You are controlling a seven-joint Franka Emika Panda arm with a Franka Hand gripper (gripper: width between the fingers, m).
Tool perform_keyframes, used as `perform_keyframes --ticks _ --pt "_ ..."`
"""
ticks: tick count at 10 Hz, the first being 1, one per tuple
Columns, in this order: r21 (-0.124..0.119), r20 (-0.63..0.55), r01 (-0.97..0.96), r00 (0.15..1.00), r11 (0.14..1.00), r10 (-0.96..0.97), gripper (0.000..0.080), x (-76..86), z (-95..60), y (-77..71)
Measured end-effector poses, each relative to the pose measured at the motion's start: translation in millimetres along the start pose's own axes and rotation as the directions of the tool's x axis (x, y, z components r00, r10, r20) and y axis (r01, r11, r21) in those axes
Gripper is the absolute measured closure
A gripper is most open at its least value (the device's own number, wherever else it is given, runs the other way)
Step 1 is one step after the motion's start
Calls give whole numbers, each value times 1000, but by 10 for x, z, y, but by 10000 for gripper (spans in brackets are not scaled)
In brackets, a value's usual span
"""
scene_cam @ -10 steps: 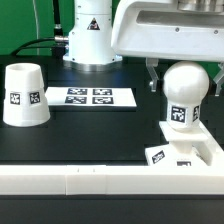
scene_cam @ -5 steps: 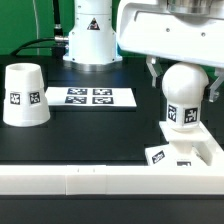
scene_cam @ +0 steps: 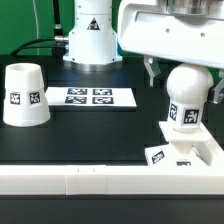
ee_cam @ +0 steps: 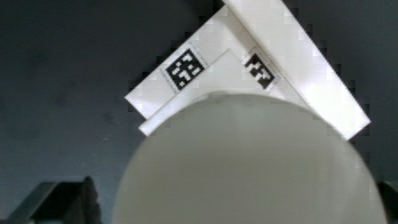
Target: Assemble lamp
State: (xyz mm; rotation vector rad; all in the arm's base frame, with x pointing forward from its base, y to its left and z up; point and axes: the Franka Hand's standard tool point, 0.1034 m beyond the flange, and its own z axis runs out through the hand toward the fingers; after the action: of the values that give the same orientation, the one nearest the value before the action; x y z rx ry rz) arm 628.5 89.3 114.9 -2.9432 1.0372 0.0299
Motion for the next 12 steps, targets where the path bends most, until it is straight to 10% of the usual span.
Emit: perform_keyframes --ticks 5,12 --pt "-1 -1 573 819 819 -573 101 -28 7 -28" --pt "-1 0 889 457 457 -889 101 -20 11 -18"
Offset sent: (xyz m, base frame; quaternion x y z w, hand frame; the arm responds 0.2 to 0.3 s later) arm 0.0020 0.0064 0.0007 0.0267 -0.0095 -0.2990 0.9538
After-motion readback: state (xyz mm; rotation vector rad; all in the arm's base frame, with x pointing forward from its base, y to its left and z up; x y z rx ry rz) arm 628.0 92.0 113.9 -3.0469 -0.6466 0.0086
